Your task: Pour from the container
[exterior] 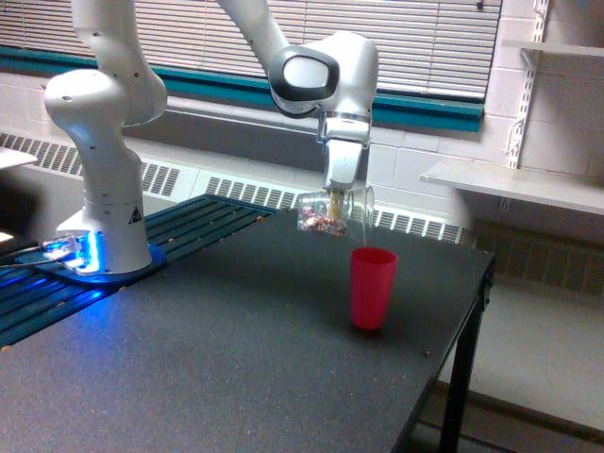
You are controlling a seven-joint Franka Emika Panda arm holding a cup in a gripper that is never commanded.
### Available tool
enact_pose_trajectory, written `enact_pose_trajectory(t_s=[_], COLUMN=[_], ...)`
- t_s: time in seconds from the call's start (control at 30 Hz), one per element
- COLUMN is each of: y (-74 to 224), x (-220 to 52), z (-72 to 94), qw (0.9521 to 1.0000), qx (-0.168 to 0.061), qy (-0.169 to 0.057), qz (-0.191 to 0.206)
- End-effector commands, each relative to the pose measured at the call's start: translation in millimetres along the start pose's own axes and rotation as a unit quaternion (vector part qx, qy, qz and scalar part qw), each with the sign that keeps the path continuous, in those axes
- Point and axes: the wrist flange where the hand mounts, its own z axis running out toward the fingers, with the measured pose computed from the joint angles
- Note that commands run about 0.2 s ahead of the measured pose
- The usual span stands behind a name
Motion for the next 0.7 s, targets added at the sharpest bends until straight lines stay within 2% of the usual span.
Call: enact_pose_trajectory(t_s=[0.03,0.7], y=[-10.0,-23.5], x=[0.2,0.8], z=[-2.0,5.5], qw=[0.9999,0.9986], qx=[-0.011,-0.046], qy=[0.001,-0.009], qz=[-0.002,-0.025])
